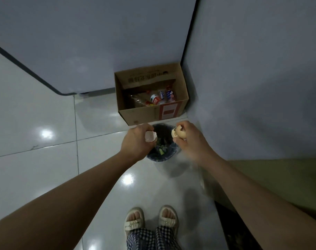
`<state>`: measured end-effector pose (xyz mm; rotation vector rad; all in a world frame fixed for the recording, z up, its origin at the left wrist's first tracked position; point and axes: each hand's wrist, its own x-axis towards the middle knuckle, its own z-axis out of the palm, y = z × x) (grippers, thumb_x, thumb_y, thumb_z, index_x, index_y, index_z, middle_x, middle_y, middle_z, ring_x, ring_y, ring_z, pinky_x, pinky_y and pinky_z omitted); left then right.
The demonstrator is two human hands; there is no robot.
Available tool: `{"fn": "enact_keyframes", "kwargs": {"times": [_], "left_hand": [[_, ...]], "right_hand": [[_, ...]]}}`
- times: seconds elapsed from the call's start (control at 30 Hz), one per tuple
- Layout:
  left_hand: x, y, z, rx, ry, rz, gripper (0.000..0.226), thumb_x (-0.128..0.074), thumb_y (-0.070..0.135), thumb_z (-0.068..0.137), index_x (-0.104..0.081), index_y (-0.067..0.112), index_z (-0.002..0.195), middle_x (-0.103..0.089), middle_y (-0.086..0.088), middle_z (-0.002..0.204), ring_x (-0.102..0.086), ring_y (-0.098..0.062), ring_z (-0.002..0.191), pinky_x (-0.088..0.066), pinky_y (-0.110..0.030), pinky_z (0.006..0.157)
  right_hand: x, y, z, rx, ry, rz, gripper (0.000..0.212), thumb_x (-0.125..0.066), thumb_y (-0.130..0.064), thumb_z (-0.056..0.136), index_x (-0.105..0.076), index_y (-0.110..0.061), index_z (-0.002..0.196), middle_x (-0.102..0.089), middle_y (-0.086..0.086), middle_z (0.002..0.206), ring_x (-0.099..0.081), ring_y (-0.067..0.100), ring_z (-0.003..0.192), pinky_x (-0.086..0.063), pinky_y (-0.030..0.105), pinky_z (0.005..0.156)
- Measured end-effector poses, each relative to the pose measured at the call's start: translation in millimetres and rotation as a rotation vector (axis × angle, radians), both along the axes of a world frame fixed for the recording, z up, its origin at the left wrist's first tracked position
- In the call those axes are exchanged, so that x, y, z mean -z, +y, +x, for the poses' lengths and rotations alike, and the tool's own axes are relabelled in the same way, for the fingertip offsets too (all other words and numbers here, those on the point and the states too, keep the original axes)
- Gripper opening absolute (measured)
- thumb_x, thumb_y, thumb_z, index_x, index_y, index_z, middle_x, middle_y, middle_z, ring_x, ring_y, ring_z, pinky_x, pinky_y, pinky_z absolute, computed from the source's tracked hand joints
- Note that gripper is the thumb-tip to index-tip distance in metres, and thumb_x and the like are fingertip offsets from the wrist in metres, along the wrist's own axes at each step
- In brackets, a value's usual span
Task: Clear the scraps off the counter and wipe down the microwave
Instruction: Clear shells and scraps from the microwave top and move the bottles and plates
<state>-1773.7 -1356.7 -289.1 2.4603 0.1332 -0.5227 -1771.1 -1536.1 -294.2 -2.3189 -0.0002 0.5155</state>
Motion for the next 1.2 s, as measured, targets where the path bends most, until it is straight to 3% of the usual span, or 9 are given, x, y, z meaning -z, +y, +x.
{"fn": "enact_keyframes", "kwargs": {"times": [0.23,0.4,0.53,0.67,0.97,1.2], "left_hand": [[119.2,1.8,9.7,-0.004,0.031,0.019,0.038,-0.071,0.022,0.080,-0.060,0.018,0.116,-0.064,-0.005,0.119,-0.059,-0.025,0.105,-0.052,-0.037,0.085],[209.8,-0.3,18.7,0.011,0.031,0.064,0.034,-0.067,0.024,0.083,-0.059,0.020,0.116,-0.065,-0.006,0.115,-0.061,-0.026,0.101,-0.054,-0.038,0.083],[273.2,-3.5,27.8,0.033,0.008,0.107,0.036,-0.066,0.024,0.084,-0.058,0.022,0.118,-0.066,-0.006,0.115,-0.062,-0.026,0.102,-0.053,-0.036,0.083],[318.9,-5.4,35.0,0.068,-0.027,0.136,0.038,-0.065,0.021,0.082,-0.057,0.023,0.119,-0.065,-0.003,0.115,-0.061,-0.026,0.102,-0.052,-0.035,0.079],[362.3,-5.4,44.5,0.103,-0.057,0.150,0.037,-0.059,0.011,0.083,-0.056,0.018,0.119,-0.061,-0.004,0.120,-0.059,-0.027,0.107,-0.052,-0.036,0.080],[331.9,0.1,35.5,0.093,-0.037,0.160,0.053,-0.061,0.009,0.079,-0.049,0.020,0.129,-0.056,-0.001,0.129,-0.056,-0.024,0.113,-0.052,-0.036,0.085]], "right_hand": [[123.7,6.2,11.2,-0.068,0.008,-0.044,0.043,-0.060,-0.016,0.088,-0.043,-0.014,0.128,-0.048,0.007,0.129,-0.049,0.022,0.113,-0.037,0.023,0.087],[208.1,16.6,17.2,-0.099,0.040,-0.070,0.047,-0.060,-0.014,0.088,-0.042,-0.014,0.131,-0.046,0.010,0.131,-0.049,0.026,0.116,-0.042,0.040,0.099],[270.4,22.6,24.2,-0.132,0.044,-0.134,0.048,-0.060,-0.016,0.089,-0.040,-0.015,0.132,-0.044,0.009,0.131,-0.049,0.025,0.115,-0.042,0.034,0.094],[317.3,26.3,30.7,-0.148,0.052,-0.179,0.047,-0.060,-0.015,0.088,-0.040,-0.016,0.131,-0.043,0.009,0.129,-0.047,0.026,0.114,-0.043,0.037,0.092],[361.5,30.7,39.0,-0.194,0.098,-0.251,0.048,-0.060,-0.011,0.085,-0.040,-0.012,0.129,-0.043,0.013,0.126,-0.049,0.030,0.112,-0.043,0.035,0.086],[334.8,32.9,32.5,-0.194,0.152,-0.298,0.061,-0.065,-0.019,0.084,-0.035,-0.015,0.137,-0.039,0.010,0.137,-0.036,0.029,0.128,-0.036,0.037,0.104]]}}
